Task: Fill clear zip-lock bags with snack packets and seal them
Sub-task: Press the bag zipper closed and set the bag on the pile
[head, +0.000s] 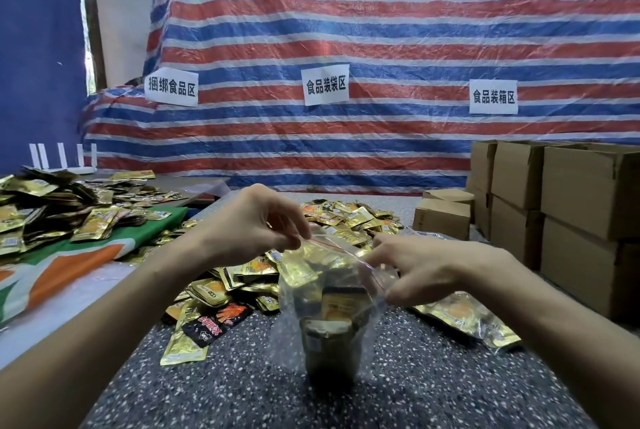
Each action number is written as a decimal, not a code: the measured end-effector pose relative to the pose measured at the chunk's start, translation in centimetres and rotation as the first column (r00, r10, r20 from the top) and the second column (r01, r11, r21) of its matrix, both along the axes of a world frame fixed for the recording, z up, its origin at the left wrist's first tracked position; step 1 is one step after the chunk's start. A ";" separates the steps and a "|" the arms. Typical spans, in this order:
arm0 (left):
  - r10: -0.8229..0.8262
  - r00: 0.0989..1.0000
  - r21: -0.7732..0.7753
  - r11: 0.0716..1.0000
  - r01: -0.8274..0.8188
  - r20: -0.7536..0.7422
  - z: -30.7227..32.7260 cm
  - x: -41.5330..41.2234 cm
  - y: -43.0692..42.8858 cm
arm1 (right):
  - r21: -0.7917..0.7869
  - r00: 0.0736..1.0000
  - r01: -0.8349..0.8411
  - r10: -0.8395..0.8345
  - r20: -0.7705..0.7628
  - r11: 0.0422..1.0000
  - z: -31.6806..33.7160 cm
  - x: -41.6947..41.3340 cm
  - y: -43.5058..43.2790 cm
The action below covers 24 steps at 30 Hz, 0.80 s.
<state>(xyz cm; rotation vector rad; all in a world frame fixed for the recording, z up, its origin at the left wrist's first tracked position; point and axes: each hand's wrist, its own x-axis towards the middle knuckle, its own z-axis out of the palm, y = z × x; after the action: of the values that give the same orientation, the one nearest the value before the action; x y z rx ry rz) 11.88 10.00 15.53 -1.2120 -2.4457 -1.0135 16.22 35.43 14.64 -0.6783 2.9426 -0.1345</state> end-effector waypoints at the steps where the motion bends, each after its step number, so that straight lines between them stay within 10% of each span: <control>1: 0.003 1.000 0.001 1.000 -0.003 0.004 0.0 0.0 -0.1 | -0.008 0.999 -0.005 0.005 -0.050 1.000 0.1 -0.1 0.2; 8: 0.069 0.997 0.086 0.994 -0.071 0.024 -0.7 -0.6 -0.7 | -0.327 0.989 -0.082 0.036 -0.142 0.942 1.0 1.1 0.6; 12: 0.060 0.998 0.083 0.995 -0.062 0.027 -1.0 -0.6 -0.3 | -0.041 1.000 -0.023 0.024 0.016 0.999 -0.5 0.6 -1.4; 15: 0.056 0.998 0.064 0.996 -0.056 0.009 -0.9 -0.6 -0.3 | 0.154 0.974 0.023 0.013 -0.227 0.988 -1.3 -0.1 -2.1; 24: 0.095 0.993 0.175 0.979 -0.106 0.071 -1.5 -1.4 -1.5 | -0.104 0.962 0.080 -0.104 -0.253 0.991 1.0 0.9 1.1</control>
<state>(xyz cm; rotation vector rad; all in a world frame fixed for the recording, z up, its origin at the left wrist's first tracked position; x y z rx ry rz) 10.48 8.54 14.04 -1.0038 -2.3743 -1.2280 17.17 36.53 15.66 -0.6126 3.2375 -0.2076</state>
